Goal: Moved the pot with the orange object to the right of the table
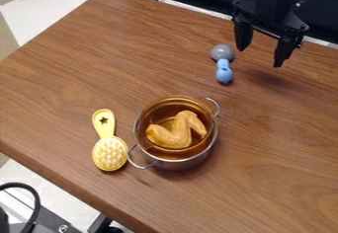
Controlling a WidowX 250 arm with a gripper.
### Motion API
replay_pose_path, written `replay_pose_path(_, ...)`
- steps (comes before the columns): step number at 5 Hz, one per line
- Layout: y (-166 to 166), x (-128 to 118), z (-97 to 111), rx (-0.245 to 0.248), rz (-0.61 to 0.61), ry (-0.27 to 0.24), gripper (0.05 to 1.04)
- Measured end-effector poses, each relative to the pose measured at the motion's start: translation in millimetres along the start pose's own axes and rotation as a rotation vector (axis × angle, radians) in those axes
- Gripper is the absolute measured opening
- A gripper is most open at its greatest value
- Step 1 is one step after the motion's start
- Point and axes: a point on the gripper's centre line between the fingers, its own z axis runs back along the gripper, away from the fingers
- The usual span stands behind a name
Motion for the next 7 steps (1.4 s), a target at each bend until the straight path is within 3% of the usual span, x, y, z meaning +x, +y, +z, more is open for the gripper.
replay_pose_path(1, -1.0, -7.6, -14.5, -0.004, 0.002, 0.048, 0.999)
replay_pose_path(2, -3.5, -13.4, -14.4, -0.020, -0.016, 0.083, 0.999)
replay_pose_path(4, -2.2, -26.2, 20.5, -0.091, -0.091, 0.060, 0.999)
replay_pose_path(6, -6.7, -84.8, 48.8, -0.143, -0.305, 0.112, 0.999)
replay_pose_path(7, -1.2, -91.2, 64.0, -0.150, -0.385, 0.108, 0.999)
